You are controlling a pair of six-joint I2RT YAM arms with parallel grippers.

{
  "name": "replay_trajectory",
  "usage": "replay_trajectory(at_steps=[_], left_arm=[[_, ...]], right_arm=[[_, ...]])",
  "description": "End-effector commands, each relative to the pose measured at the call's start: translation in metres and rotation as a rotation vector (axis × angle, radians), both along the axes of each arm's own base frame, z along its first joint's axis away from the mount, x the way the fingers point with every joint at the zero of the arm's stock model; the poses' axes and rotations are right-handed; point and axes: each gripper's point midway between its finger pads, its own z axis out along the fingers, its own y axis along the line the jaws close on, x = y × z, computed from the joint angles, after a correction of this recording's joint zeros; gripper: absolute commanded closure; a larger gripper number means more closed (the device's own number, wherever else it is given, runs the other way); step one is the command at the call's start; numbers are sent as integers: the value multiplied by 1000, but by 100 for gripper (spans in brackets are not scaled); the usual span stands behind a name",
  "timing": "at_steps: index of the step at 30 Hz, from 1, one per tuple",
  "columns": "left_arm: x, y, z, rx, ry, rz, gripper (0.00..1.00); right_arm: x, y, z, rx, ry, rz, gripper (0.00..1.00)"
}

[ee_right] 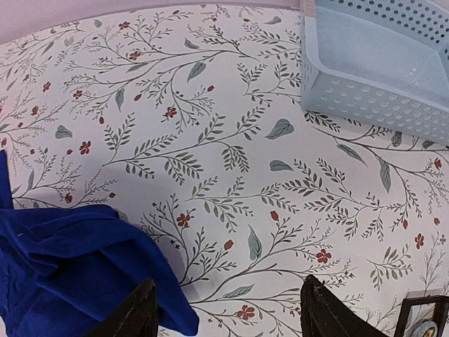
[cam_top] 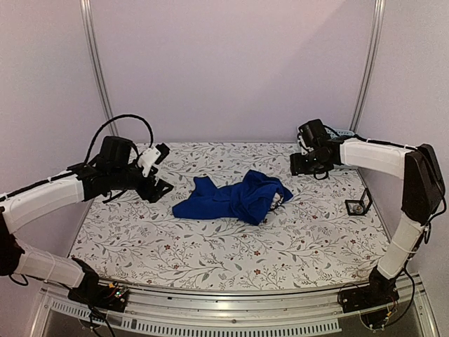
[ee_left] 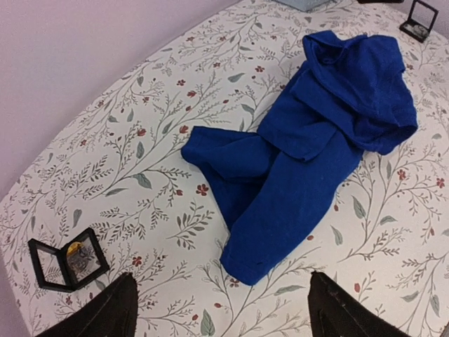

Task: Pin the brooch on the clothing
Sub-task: Place the crumpled clothing at the center of the board, then pick up the crumped clothing from the center of the board.

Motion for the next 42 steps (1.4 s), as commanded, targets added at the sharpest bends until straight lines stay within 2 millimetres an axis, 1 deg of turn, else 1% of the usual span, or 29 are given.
replay_trajectory(at_steps=[1, 3, 4, 5, 6, 8, 9, 10, 11, 12, 14, 15, 16, 21, 24, 27, 29, 30, 31, 32, 33, 34, 36, 37, 38, 39, 40, 41, 42], left_arm=[[-15, -19, -40, 101, 107, -121, 15], [-13, -21, -59, 145, 138, -121, 14], [-9, -19, -67, 164, 149, -107, 14], [-5, -18, -74, 183, 160, -85, 14], [0, -16, -80, 194, 175, -64, 14], [7, -18, -89, 199, 226, -40, 16], [11, -20, -94, 197, 253, -27, 18], [18, -21, -95, 184, 276, -12, 22], [21, -23, -101, 162, 316, -5, 29], [23, -24, -106, 141, 355, -2, 33], [25, -24, -120, 119, 419, 5, 35], [26, -24, -125, 118, 432, 8, 35], [25, -24, -130, 116, 444, 5, 35], [19, -30, -151, 89, 503, -20, 29], [21, -29, -163, 92, 536, -3, 30], [22, -26, -172, 99, 564, 17, 35], [19, -27, -175, 95, 579, 6, 47], [18, -28, -174, 89, 583, -2, 59], [17, -30, -172, 84, 581, -12, 74], [18, -30, -169, 79, 573, -14, 92], [20, -29, -166, 79, 560, -8, 100], [21, -28, -164, 82, 548, -2, 100], [25, -24, -157, 88, 521, 16, 100], [28, -21, -153, 98, 498, 35, 100], [31, -17, -147, 105, 472, 53, 100], [36, -13, -136, 111, 433, 75, 100], [40, -9, -126, 120, 397, 97, 100], [44, -5, -113, 123, 355, 119, 100], [48, -1, -98, 128, 309, 141, 100]], right_arm=[[-36, 66, 31, -69, -113, 179, 35], [-62, 131, 46, -95, -186, 438, 36], [-77, 164, 48, -53, -186, 563, 38], [-88, 190, 50, -27, -193, 672, 42], [-93, 210, 42, 0, -175, 738, 46], [-91, 235, 33, 30, -159, 792, 54], [-85, 243, 19, 27, -138, 791, 58], [-80, 250, 16, 35, -140, 785, 60], [-79, 260, 8, 59, -125, 809, 61], [-78, 269, 7, 75, -127, 828, 61], [-72, 282, -11, 82, -117, 849, 63], [-69, 287, -11, 91, -124, 858, 63], [-68, 291, -23, 90, -109, 867, 63], [-70, 307, -50, 123, -68, 906, 63], [-67, 312, -61, 127, -57, 906, 65], [-65, 311, -76, 109, -37, 896, 67], [-61, 306, -82, 81, -34, 870, 72], [-58, 302, -85, 63, -33, 850, 78], [-56, 299, -87, 46, -34, 830, 85], [-54, 295, -88, 31, -35, 815, 92], [-51, 292, -83, 23, -46, 799, 99], [-49, 289, -82, 16, -50, 785, 100], [-40, 279, -69, -2, -80, 737, 100], [-37, 275, -54, -1, -105, 718, 100], [-33, 269, -46, -11, -122, 696, 100], [-30, 261, -32, -18, -146, 672, 100], [-27, 253, -7, -16, -189, 645, 100], [-23, 243, 6, -25, -214, 616, 100], [-20, 231, 27, -25, -248, 586, 100]])
